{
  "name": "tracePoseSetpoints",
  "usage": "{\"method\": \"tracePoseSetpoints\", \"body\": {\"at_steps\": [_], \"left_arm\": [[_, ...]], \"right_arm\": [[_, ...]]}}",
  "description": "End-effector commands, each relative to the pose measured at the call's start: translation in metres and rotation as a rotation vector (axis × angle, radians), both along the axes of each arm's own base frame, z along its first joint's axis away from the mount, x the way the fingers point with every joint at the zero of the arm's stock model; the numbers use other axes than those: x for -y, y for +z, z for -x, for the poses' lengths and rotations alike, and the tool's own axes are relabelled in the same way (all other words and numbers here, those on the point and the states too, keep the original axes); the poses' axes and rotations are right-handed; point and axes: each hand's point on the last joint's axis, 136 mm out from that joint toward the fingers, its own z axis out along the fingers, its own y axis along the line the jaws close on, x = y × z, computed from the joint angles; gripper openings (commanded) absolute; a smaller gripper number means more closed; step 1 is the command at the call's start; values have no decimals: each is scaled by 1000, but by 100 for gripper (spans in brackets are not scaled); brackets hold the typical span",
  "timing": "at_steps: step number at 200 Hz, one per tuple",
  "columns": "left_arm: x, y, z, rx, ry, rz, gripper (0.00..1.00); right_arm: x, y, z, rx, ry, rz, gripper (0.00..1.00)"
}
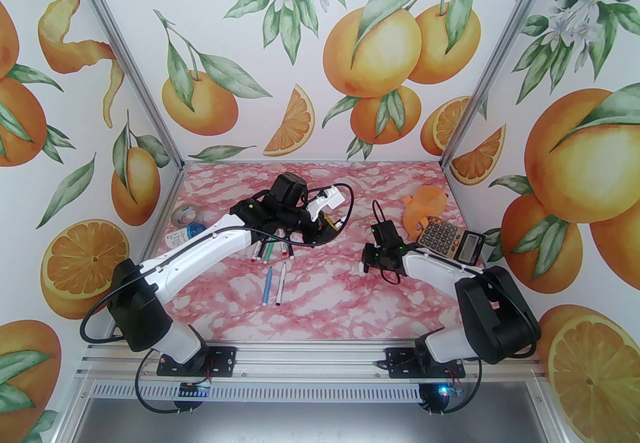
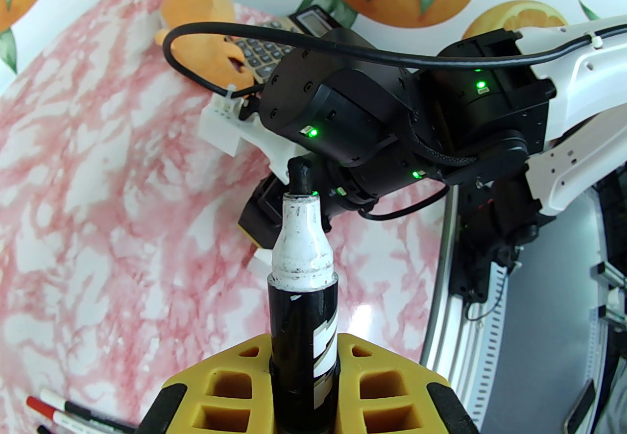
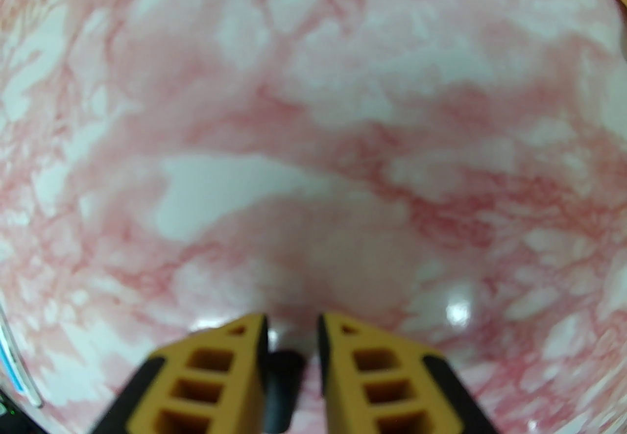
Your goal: Open the pen caps
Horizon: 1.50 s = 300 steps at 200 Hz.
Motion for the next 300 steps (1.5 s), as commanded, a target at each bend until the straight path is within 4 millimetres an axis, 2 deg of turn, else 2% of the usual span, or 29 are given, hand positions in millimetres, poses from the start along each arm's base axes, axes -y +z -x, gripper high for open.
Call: {"method": "tracePoseSetpoints", "body": {"at_steps": [1, 36, 72, 97, 116, 148, 161, 183, 206, 227, 256, 300], "left_arm": [[0, -1, 2, 13, -12, -9, 8], [-1, -3, -1, 19, 6, -16, 8], [-2, -5, -5, 22, 24, -21, 8], [-3, -6, -8, 31, 38, -26, 8], [-5, -7, -11, 34, 55, -27, 8], [-6, -5, -17, 28, 84, -19, 8], [-9, -4, -22, 29, 120, -26, 9], [-15, 2, -31, 15, 212, -32, 10], [-27, -4, -39, -29, 335, -66, 11], [-38, -15, -43, -93, 458, -95, 11], [-58, -34, -47, -175, 653, -89, 11], [-73, -75, -26, -258, 824, -158, 11]], "right_arm": [[-3, 15, -10, 55, -4, -2, 26], [-2, 44, -7, 122, 8, -4, 32], [-4, 89, 0, 229, 38, -45, 40], [-7, 124, 10, 296, 70, -90, 50], [-9, 151, 21, 342, 101, -130, 63], [-21, 188, 45, 389, 207, -208, 93], [-27, 200, 57, 394, 255, -241, 99], [-32, 218, 76, 398, 312, -291, 100], [-35, 239, 97, 434, 375, -329, 100], [-36, 251, 117, 438, 448, -333, 100], [-37, 255, 135, 419, 518, -335, 100], [-24, 234, 146, 333, 478, -279, 100]]}}
